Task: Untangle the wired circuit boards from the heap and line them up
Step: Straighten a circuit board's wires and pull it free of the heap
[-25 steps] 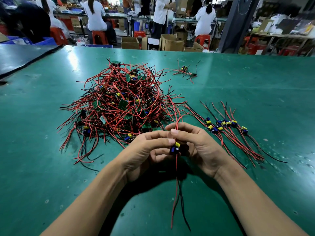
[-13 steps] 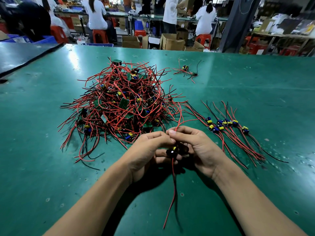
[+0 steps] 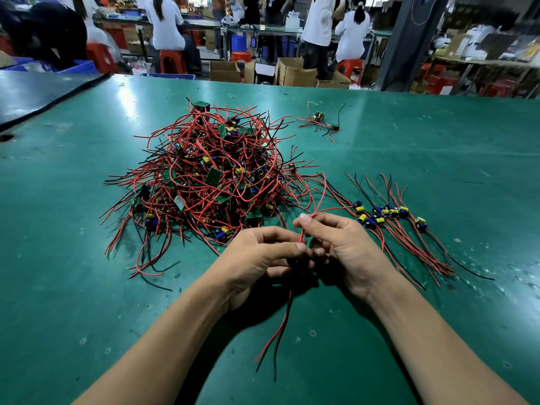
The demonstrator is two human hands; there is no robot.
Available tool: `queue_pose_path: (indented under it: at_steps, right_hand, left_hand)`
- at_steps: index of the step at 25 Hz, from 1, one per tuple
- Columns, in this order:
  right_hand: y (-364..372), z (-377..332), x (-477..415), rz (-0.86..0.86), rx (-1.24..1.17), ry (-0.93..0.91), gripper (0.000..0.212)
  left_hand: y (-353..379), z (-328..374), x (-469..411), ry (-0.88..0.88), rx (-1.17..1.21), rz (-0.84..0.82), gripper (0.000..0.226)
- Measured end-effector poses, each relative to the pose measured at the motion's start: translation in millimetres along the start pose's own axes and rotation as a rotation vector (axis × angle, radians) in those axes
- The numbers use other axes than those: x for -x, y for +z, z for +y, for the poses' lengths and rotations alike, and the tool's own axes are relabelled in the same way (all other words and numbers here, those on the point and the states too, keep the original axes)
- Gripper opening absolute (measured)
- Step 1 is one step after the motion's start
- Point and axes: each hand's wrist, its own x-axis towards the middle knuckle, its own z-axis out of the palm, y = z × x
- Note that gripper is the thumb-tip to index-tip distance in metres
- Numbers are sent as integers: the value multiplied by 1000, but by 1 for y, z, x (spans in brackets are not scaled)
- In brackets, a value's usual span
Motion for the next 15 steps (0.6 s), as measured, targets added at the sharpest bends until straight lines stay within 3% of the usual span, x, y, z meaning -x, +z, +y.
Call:
queue_pose_path:
  at_steps: [6,11,15]
  right_hand:
    - [-5,5,1,-163,72,-5,34]
    - [-4,6,1,-108,142,-72,28]
    - [-1,5,1,-97,65,-57,20]
  left_hand:
    - [3,-2,0,51,-39,100,14]
    - [2,-2,0,55,-46,103,11]
    - [1,-2,-2,46,-37,97,18]
